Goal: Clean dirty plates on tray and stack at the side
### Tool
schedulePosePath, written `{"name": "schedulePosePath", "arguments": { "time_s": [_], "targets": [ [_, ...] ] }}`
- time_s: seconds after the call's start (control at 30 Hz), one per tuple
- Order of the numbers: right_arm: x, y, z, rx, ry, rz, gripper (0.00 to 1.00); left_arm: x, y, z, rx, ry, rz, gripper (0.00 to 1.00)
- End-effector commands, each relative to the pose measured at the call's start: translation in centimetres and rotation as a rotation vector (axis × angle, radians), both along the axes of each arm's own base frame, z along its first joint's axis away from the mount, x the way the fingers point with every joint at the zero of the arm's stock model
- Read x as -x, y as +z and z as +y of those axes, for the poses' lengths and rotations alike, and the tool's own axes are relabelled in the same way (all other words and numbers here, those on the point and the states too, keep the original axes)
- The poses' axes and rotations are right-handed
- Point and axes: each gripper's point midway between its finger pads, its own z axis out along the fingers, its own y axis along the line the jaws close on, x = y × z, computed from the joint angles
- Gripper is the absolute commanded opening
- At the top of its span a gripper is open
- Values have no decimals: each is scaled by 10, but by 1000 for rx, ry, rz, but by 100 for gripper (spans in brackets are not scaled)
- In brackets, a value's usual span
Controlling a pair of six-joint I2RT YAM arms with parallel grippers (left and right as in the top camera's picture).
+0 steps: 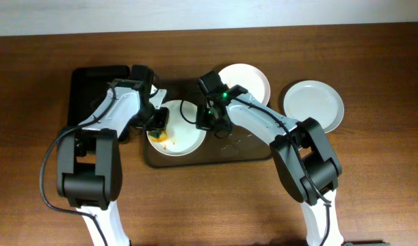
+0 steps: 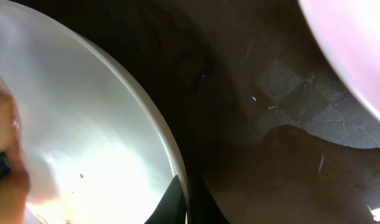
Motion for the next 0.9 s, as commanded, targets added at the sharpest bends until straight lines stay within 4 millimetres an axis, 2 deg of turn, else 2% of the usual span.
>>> {"name": "schedulePosePath", "arguments": {
  "time_s": [0.0, 0.07, 0.17, 0.2, 0.27, 0.33, 0.47, 0.53, 0.6, 0.67, 0.73, 0.8, 0.87],
  "targets": [
    [-2, -11, -4, 21, -16, 8, 4, 44, -15, -52, 320, -410, 53, 0],
    [-2, -11, -4, 21, -16, 8, 4, 48, -17, -51, 322, -513, 25, 1],
    [-3, -11, -3, 21, -16, 8, 4, 44, -31, -42, 253, -497, 8, 1],
    [-3, -11, -3, 21, -16, 8, 4, 39, -39, -33, 193, -449, 3, 0],
    [-3, -11, -3, 21, -16, 8, 4, 18, -55, -1, -25, -279, -30, 0],
    [-3, -11, -3, 21, -16, 8, 4, -3, -59, 27, -194, -130, -93, 0],
    [-3, -11, -3, 20, -16, 7, 4, -42, -48, 63, -391, 126, -255, 0],
    [-3, -11, -3, 20, -16, 7, 4, -52, -41, 78, -465, 234, -312, 1],
    [-3, -11, -3, 20, -16, 7, 4, -45, -34, 99, -570, 378, -322, 0],
    [-3, -11, -3, 20, -16, 7, 4, -27, -42, 94, -547, 350, -233, 1],
    [-3, -11, -3, 20, -16, 7, 4, -2, -53, 78, -460, 286, -103, 1],
    [-3, -11, -3, 20, -16, 7, 4, 21, -59, 39, -246, 78, 24, 0],
    [-3, -10, -3, 20, -16, 6, 4, 35, -44, -10, 41, -130, 89, 0]
  ]
}}
